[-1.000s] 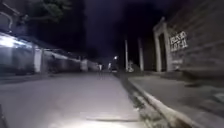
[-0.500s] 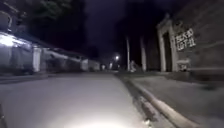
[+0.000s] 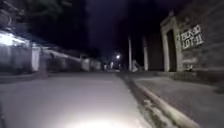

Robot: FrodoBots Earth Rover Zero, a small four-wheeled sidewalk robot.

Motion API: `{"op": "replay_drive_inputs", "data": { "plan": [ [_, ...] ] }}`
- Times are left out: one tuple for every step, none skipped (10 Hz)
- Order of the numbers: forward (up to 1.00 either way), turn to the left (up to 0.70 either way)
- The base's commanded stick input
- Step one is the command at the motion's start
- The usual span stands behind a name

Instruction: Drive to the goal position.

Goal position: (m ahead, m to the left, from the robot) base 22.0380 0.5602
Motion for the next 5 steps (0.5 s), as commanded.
{"op": "replay_drive_inputs", "data": {
  "plan": [
    [0.7,0.0],
    [0.7,0.0],
    [0.7,0.0],
    [0.7,0.0],
    [0.7,0.0]
  ]
}}
